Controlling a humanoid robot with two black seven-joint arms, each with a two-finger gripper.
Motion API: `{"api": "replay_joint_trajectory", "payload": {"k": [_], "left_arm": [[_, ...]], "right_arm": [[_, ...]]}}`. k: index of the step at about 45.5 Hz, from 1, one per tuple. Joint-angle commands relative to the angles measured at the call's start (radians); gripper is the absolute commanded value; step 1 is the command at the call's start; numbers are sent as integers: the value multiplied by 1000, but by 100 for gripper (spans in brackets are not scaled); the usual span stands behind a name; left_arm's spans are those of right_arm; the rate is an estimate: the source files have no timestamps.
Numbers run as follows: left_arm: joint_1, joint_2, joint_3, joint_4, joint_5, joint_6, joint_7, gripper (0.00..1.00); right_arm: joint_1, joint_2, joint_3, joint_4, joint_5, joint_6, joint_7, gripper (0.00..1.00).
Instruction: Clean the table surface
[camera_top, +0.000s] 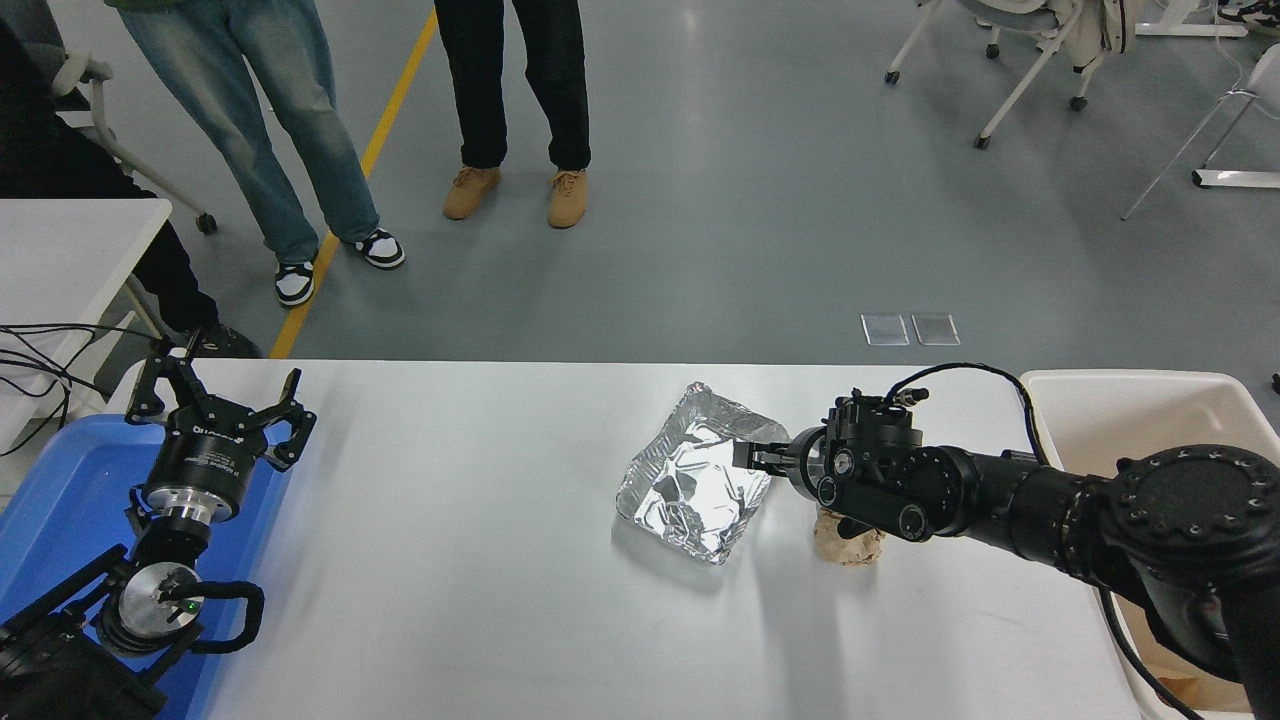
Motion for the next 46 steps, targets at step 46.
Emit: {"api": "replay_joint_trajectory", "payload": {"k": [46], "left_arm": [[1,0,0,0,0,0,0,99]], "right_arm": [[-79,0,75,25,-35,-3,70,81]]}}
